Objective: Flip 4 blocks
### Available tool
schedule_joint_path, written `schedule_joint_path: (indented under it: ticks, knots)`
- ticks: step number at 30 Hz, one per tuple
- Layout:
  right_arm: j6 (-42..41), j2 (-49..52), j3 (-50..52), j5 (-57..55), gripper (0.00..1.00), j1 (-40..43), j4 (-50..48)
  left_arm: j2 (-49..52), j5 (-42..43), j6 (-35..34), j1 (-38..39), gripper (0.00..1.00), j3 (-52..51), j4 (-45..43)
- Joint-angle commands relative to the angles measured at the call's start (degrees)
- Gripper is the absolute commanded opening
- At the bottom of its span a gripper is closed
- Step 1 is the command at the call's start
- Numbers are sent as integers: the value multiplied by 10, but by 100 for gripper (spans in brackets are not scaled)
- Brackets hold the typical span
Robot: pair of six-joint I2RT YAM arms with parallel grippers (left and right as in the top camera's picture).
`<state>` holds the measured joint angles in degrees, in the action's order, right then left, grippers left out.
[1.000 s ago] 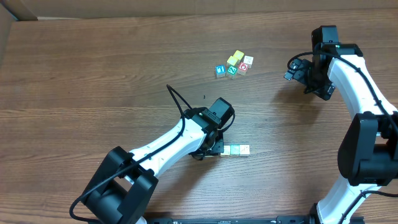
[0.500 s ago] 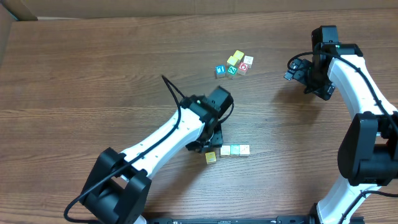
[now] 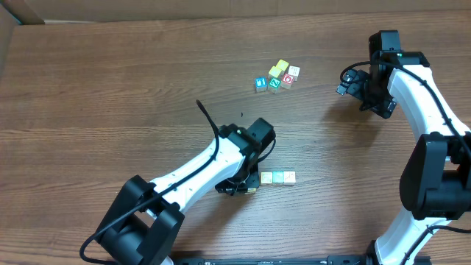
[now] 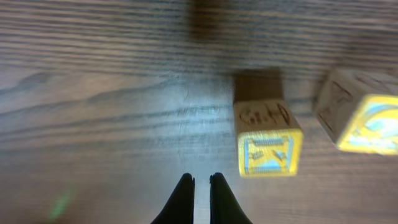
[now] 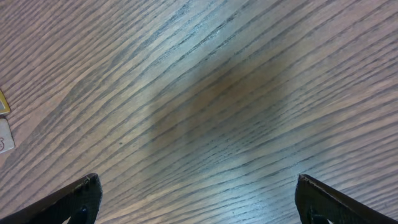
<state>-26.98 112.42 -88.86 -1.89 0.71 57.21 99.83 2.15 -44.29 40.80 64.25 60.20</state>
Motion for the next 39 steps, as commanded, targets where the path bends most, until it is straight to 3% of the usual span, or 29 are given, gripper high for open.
schedule_joint_path:
  ticks: [1, 6, 22, 32, 39]
  knots:
    - [-4, 0, -3, -1, 100, 1, -1, -8, 12, -26, 1, 4, -42, -33]
    - [-4, 0, -3, -1, 100, 1, -1, -8, 52, -29, 1, 4, -81, -82]
    - [-4, 0, -3, -1, 100, 1, -1, -8, 42, -66, 0, 4, -95, -155]
    - [-4, 0, -3, -1, 100, 1, -1, -16, 21, -72, -8, 4, -89, -136]
    - [-4, 0, -3, -1, 100, 1, -1, -118, -23, -88, 3, 4, -85, -78]
